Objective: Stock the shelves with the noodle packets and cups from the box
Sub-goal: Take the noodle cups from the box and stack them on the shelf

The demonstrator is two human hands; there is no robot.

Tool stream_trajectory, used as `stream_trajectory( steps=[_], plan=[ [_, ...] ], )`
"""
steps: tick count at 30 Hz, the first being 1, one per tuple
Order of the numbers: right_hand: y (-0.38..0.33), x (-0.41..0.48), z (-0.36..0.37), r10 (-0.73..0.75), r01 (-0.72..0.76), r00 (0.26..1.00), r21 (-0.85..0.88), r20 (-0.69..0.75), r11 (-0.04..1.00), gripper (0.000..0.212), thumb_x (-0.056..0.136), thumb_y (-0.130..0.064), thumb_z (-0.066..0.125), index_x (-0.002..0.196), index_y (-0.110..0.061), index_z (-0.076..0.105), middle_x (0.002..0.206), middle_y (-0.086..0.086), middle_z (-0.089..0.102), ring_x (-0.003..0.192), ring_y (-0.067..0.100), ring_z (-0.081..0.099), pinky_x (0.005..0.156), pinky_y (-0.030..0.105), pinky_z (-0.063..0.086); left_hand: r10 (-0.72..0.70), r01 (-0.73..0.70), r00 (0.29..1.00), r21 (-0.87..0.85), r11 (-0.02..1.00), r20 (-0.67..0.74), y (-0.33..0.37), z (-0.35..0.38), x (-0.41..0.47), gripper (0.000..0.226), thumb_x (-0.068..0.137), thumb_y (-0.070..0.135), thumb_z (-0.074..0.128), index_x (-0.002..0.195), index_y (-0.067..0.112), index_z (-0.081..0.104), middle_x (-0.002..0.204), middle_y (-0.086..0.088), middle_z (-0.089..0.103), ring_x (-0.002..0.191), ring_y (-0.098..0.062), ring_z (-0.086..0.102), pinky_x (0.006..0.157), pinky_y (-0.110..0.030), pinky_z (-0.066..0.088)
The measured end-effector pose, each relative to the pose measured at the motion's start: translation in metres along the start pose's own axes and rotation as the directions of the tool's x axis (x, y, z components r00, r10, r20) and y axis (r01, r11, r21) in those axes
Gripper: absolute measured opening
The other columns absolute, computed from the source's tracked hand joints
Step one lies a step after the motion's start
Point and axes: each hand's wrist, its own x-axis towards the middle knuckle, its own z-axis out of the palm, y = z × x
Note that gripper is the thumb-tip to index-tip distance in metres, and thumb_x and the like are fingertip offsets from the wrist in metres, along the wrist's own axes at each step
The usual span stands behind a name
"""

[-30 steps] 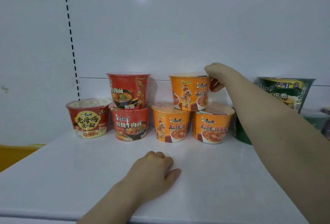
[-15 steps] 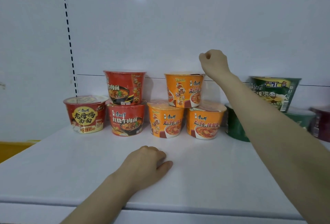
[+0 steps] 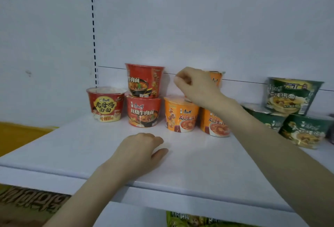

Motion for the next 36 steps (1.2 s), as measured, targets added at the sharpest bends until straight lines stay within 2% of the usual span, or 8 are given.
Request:
stream_trajectory(
  steps=[4,8,11,15,17,25,31,36],
  plan=[
    [-0.023,0.003,0.028,-0.025,0.027,0.995,-0.020,0.094,0.999,0.027,0.095,-0.028,0.046,0.112,-0.010,0.058,0.110,0.002,0.063,0.096,0.010,0.055,0.078,0.022,0.039,-0.060,0.060,0.998,0.008,0.998,0.030,-0.033,-0.018,-0.020,0.089,0.063,0.064,-0.004,0.113,0.023,0.058,0.111,0.003,0.064,0.101,-0.017,0.058,0.081,-0.033,0.049],
    [-0.049,0.013,0.061,-0.010,0.018,0.990,-0.053,0.140,0.998,0.030,0.095,-0.030,0.046,0.117,-0.012,0.054,0.115,0.005,0.062,0.102,0.017,0.057,0.085,0.030,0.048,-0.083,0.081,0.995,0.040,0.996,0.059,-0.082,-0.036,-0.032,0.052,0.092,0.057,0.028,0.123,0.024,0.054,0.119,0.001,0.061,0.108,-0.018,0.055,0.087,-0.032,0.047],
    [-0.068,0.020,0.087,0.023,-0.012,0.989,-0.077,0.148,0.997,0.031,0.093,-0.033,0.048,0.114,-0.010,0.055,0.109,0.009,0.065,0.099,0.022,0.059,0.087,0.040,0.050,-0.071,0.070,0.997,0.044,0.997,0.042,-0.124,-0.045,-0.035,0.045,0.093,0.052,0.037,0.122,0.024,0.055,0.119,0.002,0.061,0.109,-0.020,0.055,0.085,-0.031,0.047],
    [-0.083,0.030,0.121,0.064,-0.054,0.992,-0.100,0.106,0.994,0.026,0.093,-0.028,0.049,0.106,-0.008,0.058,0.104,0.008,0.066,0.096,0.024,0.060,0.079,0.032,0.047,-0.049,0.047,0.997,0.034,0.998,0.067,-0.179,-0.048,-0.025,0.036,0.091,0.044,0.046,0.121,0.026,0.055,0.119,0.001,0.060,0.109,-0.020,0.054,0.085,-0.032,0.047],
    [-0.088,0.035,0.137,0.093,-0.083,0.991,-0.109,0.093,0.991,0.025,0.093,-0.026,0.050,0.110,-0.009,0.058,0.109,0.008,0.065,0.099,0.022,0.059,0.077,0.027,0.043,-0.055,0.054,0.997,0.023,0.998,0.057,-0.203,-0.049,-0.017,0.036,0.091,0.041,0.049,0.121,0.022,0.055,0.119,-0.001,0.059,0.107,-0.022,0.055,0.083,-0.032,0.047],
    [-0.094,0.074,0.189,0.155,-0.102,0.971,-0.274,0.180,0.956,0.038,0.094,-0.015,0.047,0.131,-0.009,0.045,0.129,0.013,0.055,0.118,0.029,0.052,0.096,0.039,0.044,-0.112,0.107,0.993,-0.109,0.988,-0.044,-0.253,-0.032,0.017,0.054,0.088,0.031,0.057,0.135,0.012,0.037,0.133,-0.012,0.042,0.111,-0.030,0.051,0.080,-0.034,0.044],
    [-0.090,0.090,0.215,0.154,-0.022,0.960,-0.485,0.236,0.874,0.024,0.093,-0.014,0.045,0.115,-0.009,0.054,0.115,0.015,0.062,0.105,0.033,0.058,0.084,0.043,0.050,-0.125,0.098,0.986,-0.229,0.968,-0.107,-0.265,-0.017,0.029,0.060,0.088,0.027,0.059,0.142,0.022,0.033,0.131,-0.014,0.037,0.102,-0.032,0.054,0.076,-0.034,0.044],
    [-0.087,0.094,0.215,0.109,0.010,0.967,-0.459,0.231,0.889,0.026,0.092,-0.021,0.051,0.113,-0.009,0.058,0.111,0.012,0.063,0.104,0.029,0.057,0.081,0.040,0.049,-0.152,0.098,0.978,-0.334,0.938,-0.141,-0.270,-0.007,0.031,0.057,0.085,0.028,0.064,0.136,0.017,0.043,0.129,-0.015,0.036,0.108,-0.033,0.051,0.087,-0.037,0.044]
  ],
)
